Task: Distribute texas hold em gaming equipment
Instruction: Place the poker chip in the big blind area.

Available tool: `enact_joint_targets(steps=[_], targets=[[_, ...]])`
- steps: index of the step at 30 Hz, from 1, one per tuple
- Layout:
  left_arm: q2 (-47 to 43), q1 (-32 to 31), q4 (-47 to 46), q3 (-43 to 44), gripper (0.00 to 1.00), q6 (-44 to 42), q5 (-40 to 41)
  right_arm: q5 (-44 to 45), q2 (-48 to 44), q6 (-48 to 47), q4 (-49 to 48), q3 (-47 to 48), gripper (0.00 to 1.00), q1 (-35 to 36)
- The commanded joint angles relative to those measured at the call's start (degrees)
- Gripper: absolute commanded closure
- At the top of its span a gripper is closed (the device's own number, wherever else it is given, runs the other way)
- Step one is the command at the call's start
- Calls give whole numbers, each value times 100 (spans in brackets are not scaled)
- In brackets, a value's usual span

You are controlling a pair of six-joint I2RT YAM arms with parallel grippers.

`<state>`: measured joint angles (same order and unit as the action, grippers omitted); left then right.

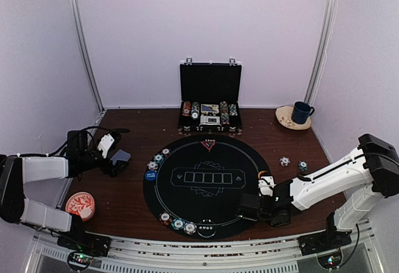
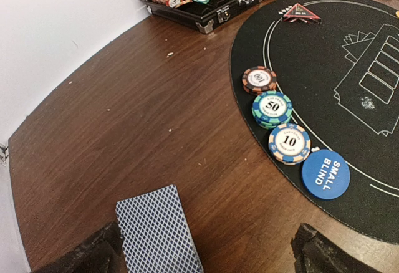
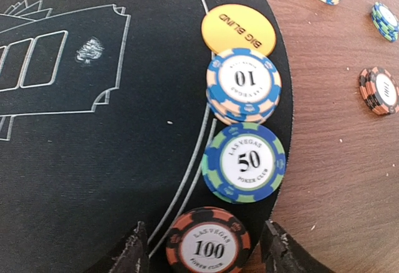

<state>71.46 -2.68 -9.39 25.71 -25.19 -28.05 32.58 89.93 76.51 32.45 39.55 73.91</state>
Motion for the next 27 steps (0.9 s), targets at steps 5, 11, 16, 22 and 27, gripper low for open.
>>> enact_joint_targets(steps=[5,11,16,22,27], targets=[[-7,-10,-204,153,2,-21,13,132,-244,-184,496,515,25,135],[-41,-7,-195,145,2,-22,27,438,-929,-381,793,660,1,152],[-54,-12,-196,143,2,-24,24,805,-1422,-771,907,839,0,33],[-88,-13,-195,134,2,-30,46,701,-1842,-1887,258,767,0,-762],[-104,-13,-206,124,2,-25,49,162,-2011,-2884,-521,685,0,-1686]])
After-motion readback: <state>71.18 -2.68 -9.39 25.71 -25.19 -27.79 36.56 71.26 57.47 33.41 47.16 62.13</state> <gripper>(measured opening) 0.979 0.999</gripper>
